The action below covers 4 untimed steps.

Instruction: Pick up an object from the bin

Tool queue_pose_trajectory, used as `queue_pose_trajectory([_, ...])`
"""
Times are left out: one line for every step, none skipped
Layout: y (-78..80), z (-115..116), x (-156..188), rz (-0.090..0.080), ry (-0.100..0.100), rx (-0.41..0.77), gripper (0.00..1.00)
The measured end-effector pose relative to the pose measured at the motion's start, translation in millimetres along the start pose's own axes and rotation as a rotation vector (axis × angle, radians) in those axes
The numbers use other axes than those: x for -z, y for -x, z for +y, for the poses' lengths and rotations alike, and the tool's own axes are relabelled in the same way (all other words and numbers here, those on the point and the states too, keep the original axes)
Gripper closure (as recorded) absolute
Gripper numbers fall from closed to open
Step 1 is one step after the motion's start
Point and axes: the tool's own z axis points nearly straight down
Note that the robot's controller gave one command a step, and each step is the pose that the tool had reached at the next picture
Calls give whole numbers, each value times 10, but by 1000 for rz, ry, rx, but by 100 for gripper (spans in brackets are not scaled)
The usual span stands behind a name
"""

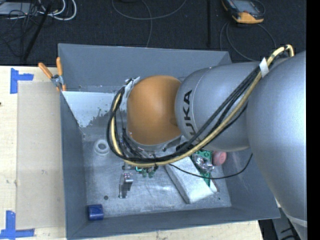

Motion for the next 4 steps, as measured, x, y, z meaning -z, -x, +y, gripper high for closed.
queue_pose_trajectory([-504, 243, -389, 1, -1, -4, 0])
queue_pose_trajectory([-365, -441, -822, -24, 6, 87, 0])
queue_pose_trajectory([-547, 463, 192, -14, 3, 404, 0])
queue_pose_trajectory([-523, 468, -434, -7, -1, 676, 0])
